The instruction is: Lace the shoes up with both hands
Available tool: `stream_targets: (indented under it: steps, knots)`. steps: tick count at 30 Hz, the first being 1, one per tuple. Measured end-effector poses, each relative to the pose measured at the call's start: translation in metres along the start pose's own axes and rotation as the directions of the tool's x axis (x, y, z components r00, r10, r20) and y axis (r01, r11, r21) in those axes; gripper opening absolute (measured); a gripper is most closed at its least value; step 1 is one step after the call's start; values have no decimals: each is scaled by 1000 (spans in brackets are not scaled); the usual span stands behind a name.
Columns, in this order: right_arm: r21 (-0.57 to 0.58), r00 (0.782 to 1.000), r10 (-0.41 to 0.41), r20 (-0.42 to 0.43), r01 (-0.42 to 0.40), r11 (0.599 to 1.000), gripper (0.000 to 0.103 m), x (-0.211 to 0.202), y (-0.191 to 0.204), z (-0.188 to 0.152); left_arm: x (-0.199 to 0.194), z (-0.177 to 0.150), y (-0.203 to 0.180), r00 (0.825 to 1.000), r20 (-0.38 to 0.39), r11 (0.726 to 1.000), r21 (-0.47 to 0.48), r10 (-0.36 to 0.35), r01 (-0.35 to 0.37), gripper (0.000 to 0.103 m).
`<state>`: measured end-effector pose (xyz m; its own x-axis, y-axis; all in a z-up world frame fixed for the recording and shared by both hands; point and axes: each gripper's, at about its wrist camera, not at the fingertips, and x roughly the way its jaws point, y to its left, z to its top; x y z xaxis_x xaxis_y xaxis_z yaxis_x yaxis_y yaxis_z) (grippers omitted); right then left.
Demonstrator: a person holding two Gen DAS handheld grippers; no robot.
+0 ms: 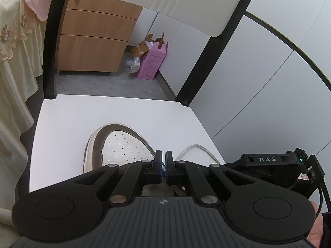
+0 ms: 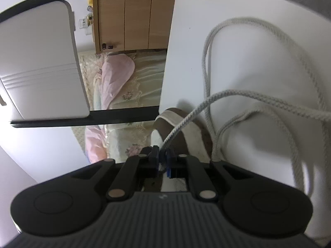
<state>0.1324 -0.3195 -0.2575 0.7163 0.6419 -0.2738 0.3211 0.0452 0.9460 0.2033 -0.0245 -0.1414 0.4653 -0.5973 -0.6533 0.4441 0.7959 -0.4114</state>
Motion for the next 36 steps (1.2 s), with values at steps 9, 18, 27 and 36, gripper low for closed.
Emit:
stream_targets:
  steps: [9, 18, 27, 36]
  knots:
    - [29, 1000, 26, 13, -26, 999, 11, -2, -2, 0, 0, 0, 1, 1000, -2, 1000, -9, -5, 4, 3]
    - [56, 999, 45, 3, -45, 997, 13, -5, -5, -3, 0, 1, 4, 1000, -4, 1000, -25, -15, 15, 3]
    - [24, 999, 34, -25, -33, 999, 9, -5, 1, -9, -3, -1, 2, 1000, 14, 999, -34, -1, 1, 3]
    - [-230, 998, -51, -24, 44, 972, 11, -26, 53, -15, -47, -17, -13, 986, 130, 992, -75, 107, -98, 5]
